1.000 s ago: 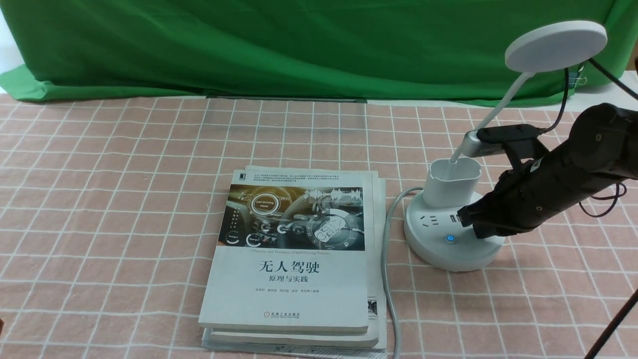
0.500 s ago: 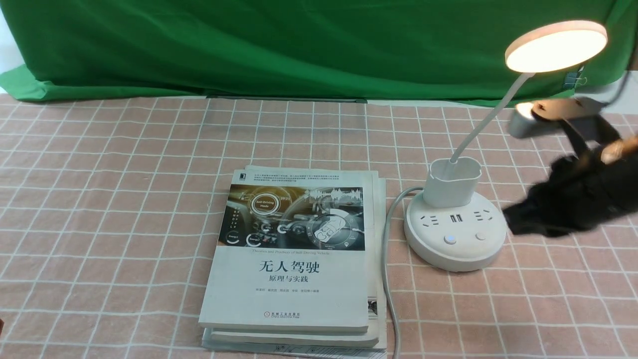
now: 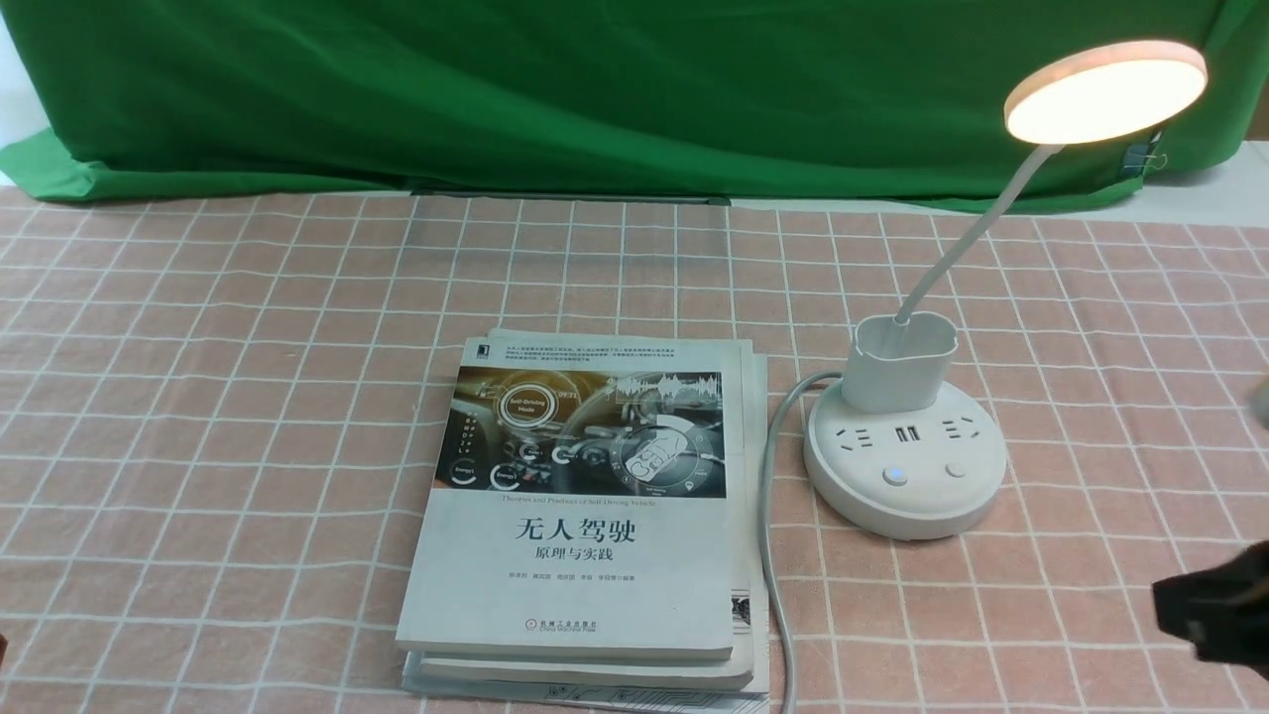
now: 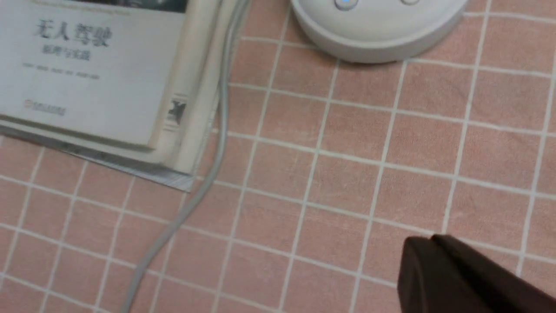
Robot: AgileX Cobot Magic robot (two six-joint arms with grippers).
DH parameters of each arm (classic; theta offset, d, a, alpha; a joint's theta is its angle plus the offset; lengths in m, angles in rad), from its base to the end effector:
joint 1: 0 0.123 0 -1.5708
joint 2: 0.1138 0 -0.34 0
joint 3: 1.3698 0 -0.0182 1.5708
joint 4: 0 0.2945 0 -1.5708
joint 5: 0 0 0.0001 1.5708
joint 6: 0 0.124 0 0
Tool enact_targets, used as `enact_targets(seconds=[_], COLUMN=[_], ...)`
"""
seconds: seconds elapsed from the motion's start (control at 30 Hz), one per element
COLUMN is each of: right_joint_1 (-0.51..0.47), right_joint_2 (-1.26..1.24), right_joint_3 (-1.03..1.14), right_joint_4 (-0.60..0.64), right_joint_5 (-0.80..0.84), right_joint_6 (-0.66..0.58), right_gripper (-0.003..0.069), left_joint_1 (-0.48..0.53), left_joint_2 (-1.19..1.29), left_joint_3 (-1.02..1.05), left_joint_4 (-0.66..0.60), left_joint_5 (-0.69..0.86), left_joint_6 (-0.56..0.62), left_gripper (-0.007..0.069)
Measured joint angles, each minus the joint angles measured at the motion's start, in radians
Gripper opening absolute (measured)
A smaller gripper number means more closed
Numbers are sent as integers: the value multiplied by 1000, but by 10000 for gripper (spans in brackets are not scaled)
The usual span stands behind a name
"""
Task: Turn on the table lamp on the pink coffee tablecloth with your hand.
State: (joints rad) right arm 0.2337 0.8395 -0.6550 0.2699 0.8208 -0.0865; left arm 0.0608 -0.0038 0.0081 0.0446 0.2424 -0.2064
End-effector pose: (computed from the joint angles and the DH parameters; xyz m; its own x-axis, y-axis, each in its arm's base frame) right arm 0.1632 0.0637 0.2944 -0.7925 -0.0881 -0.6035 -0.2675 0.9395 0.2140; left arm 0.0762 0.0060 0.1831 -0.1446 -0.1715 -0.9745 -0.0961 0.9826 -0.1587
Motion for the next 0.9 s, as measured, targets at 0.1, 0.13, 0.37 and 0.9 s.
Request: enact_targets(seconds=[0.1,0.13,0.37,0.9], right_joint_1=[0,0,0,-157], right_joint_2=[-61,-85,-161,-677], right_joint_3=[0,0,0,502], right_joint_4=[0,0,-2,-12], right_joint_5=[-6,-12,-22,-495], right_joint_6=[8,12,14,-242], right_gripper=[39,43,62,27], left_joint_1=[0,0,0,0], left_joint_2=[0,0,0,0], left_joint_3=[0,0,0,0], left_joint_4=[0,0,0,0], left_joint_5=[0,0,1,1], left_joint_6=[0,0,0,0], left_gripper=[19,19,19,19])
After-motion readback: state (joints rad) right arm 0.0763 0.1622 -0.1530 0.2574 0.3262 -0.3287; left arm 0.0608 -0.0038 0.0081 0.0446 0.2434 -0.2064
